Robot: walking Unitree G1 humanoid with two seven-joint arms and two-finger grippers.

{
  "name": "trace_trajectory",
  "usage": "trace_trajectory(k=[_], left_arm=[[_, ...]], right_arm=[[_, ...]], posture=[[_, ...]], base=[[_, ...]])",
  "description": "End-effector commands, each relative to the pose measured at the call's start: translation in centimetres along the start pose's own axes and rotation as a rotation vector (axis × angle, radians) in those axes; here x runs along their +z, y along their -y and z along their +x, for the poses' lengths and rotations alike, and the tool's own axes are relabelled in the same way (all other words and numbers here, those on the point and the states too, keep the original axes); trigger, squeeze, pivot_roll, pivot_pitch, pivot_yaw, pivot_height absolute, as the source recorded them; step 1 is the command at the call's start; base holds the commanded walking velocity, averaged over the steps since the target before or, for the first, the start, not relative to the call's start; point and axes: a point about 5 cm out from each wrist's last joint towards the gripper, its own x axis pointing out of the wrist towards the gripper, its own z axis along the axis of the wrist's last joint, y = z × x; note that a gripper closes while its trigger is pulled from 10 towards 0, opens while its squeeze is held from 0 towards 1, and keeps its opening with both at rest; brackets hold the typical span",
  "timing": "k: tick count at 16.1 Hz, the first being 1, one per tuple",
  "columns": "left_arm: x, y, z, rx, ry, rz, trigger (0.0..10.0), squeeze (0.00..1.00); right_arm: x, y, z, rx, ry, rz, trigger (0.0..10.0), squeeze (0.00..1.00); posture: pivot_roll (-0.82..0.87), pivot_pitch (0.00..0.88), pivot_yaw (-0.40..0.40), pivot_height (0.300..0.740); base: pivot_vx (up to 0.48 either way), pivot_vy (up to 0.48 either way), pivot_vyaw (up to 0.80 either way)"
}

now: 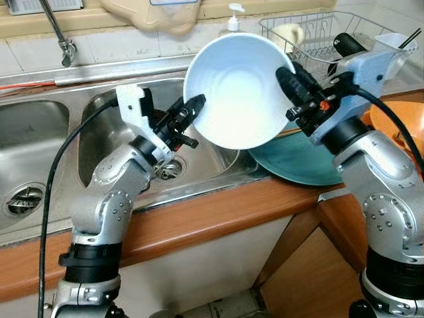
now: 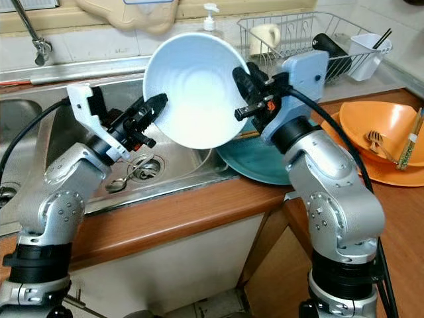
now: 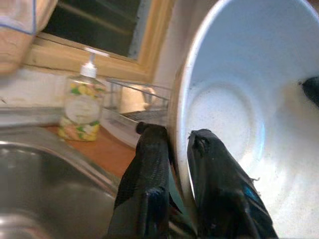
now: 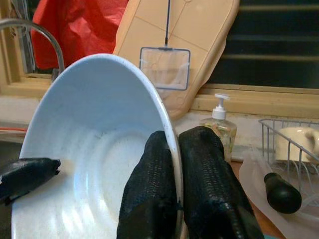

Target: Kitchen organization

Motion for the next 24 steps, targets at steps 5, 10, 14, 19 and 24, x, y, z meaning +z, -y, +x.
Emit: trace_trajectory(k=[5, 10, 14, 19, 24], left_arm=[[-0.3, -1.0, 0.0, 0.058, -0.041, 0.102, 0.0, 0.00], [0.8, -2.0, -0.1, 0.167, 0.057, 0.064, 0.0, 0.00], [2.1, -4.3, -0.8, 0.339, 0.140, 0.064, 0.0, 0.00], [-0.2, -7.9, -1.3, 0.568, -0.103, 0.354, 0.0, 0.00], [-3.8, -8.8, -0.1, 0.499, -0.334, 0.482, 0.0, 0.00]], right_arm=[[1.1, -0.4, 0.0, 0.027, 0.044, -0.036, 10.0, 0.00], [0.7, -0.2, -0.1, -0.002, 0.027, -0.041, 10.0, 0.97], [0.3, -1.0, -0.1, 0.059, 0.006, -0.048, 10.0, 0.00], [-2.5, -1.5, -1.2, 0.156, -0.206, -0.183, 10.0, 0.00], [-3.9, -2.0, -2.6, 0.302, -0.345, -0.230, 10.0, 0.00]], posture=[[-0.12, 0.000, 0.032, 0.740], [-0.11, 0.000, 0.038, 0.740], [-0.10, 0.000, 0.034, 0.740], [-0.11, 0.000, 0.039, 0.740], [-0.12, 0.000, 0.046, 0.740]], base=[[0.000, 0.000, 0.00], [0.000, 0.000, 0.00], [0.000, 0.000, 0.00], [0.000, 0.000, 0.00], [0.000, 0.000, 0.00]])
